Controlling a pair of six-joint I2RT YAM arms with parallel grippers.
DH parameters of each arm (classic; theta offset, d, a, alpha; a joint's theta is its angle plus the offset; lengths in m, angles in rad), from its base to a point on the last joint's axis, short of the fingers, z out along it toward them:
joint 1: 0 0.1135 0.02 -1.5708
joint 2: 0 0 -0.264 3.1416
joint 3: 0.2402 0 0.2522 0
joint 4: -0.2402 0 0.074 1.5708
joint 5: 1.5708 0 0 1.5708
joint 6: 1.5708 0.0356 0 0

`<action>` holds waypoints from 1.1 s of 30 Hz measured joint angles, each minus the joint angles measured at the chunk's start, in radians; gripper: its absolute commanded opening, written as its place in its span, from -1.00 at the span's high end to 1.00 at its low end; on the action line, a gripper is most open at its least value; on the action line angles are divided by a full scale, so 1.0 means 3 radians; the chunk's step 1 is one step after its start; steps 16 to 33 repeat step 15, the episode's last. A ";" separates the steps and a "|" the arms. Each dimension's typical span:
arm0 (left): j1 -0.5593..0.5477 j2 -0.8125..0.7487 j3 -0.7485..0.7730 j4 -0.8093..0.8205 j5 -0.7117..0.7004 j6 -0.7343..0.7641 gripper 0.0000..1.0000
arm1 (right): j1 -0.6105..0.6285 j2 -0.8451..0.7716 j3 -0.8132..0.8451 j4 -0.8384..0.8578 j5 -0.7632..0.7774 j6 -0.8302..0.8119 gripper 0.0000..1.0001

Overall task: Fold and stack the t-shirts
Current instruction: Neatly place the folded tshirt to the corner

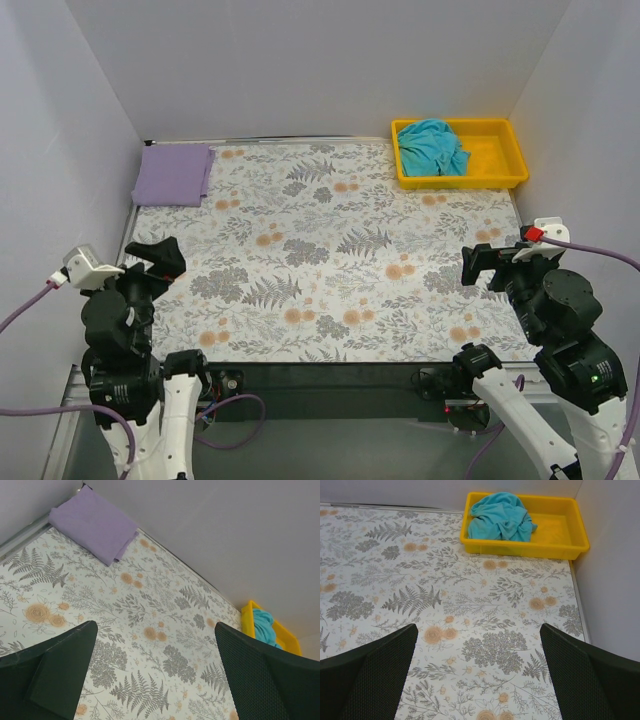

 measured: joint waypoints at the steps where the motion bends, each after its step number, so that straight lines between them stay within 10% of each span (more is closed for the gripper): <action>1: 0.0000 -0.0094 -0.0036 0.0010 -0.0001 -0.0001 -0.96 | 0.0000 -0.0001 -0.0009 0.0005 0.0005 -0.0003 -0.97; 33: 0.0000 -0.0291 -0.0254 0.0064 0.0025 -0.0027 -0.96 | 0.0000 -0.0106 -0.0144 0.0075 0.0025 0.0020 -0.97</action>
